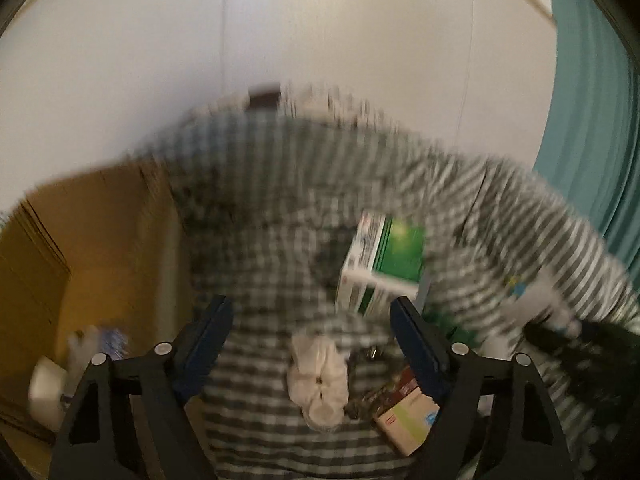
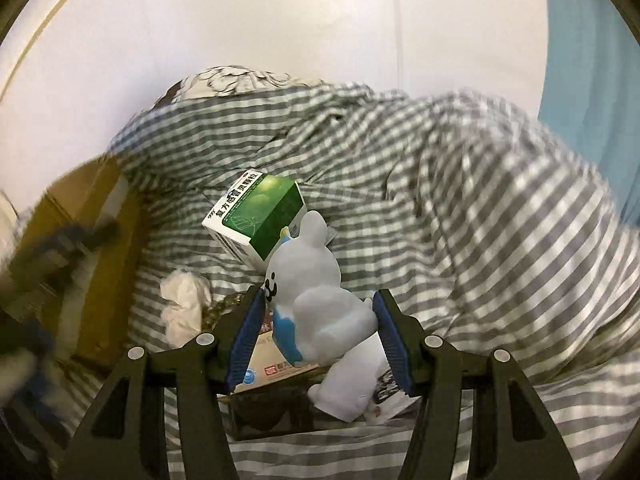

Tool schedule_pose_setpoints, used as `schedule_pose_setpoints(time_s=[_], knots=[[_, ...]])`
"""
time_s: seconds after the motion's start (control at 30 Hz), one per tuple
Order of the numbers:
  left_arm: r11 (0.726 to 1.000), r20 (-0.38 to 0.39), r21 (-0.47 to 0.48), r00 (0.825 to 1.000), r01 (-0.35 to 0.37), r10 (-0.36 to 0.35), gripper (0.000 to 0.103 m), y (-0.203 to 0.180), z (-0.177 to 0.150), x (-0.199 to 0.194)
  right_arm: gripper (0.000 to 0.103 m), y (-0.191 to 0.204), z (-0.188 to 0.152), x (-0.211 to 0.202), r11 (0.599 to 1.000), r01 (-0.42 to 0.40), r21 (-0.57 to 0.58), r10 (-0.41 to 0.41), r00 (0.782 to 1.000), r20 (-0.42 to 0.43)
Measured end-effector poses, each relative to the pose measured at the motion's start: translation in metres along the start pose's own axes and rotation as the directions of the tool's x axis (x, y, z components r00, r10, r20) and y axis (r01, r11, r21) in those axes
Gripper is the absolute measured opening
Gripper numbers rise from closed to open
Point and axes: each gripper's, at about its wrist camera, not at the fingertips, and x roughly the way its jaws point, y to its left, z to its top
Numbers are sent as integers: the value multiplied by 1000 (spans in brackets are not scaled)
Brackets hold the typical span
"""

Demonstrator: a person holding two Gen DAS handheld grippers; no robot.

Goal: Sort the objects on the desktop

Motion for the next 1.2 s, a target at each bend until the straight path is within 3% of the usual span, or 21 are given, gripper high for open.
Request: schedule_pose_setpoints(time_s=[0.2,0.3,0.37,0.5,0.73,0.97,1.2], knots=[[1000,-140,-9,990,-16,14,77,-2,-27,53,56,6,-9,29,999,-40,-24,38,998,-59],[1000,-197,-2,980,-17,17,58,-1,-37,72,56,6,-10,42,998,-47,-29,45,996,-81],[1000,-244,5,970,7,-5,26,-3,-44,82,56,4,-11,47,998,-56,-19,54,994,-92],[1000,-260,-1,965,29,-28,15,-3,-46,82,56,0,-10,52,998,-68,-7,67,993,-97],[999,-189,6,981,53,-51,12,-3,-26,43,56,4,-6,39,998,-59,-14,58,997,-48],[997,-61,11,995,78,-77,12,0,8,-20,56,23,5,-8,998,-48,-41,51,995,82],[997,85,8,993,82,-82,12,9,35,-94,56,46,12,-66,997,-24,-78,40,978,205]])
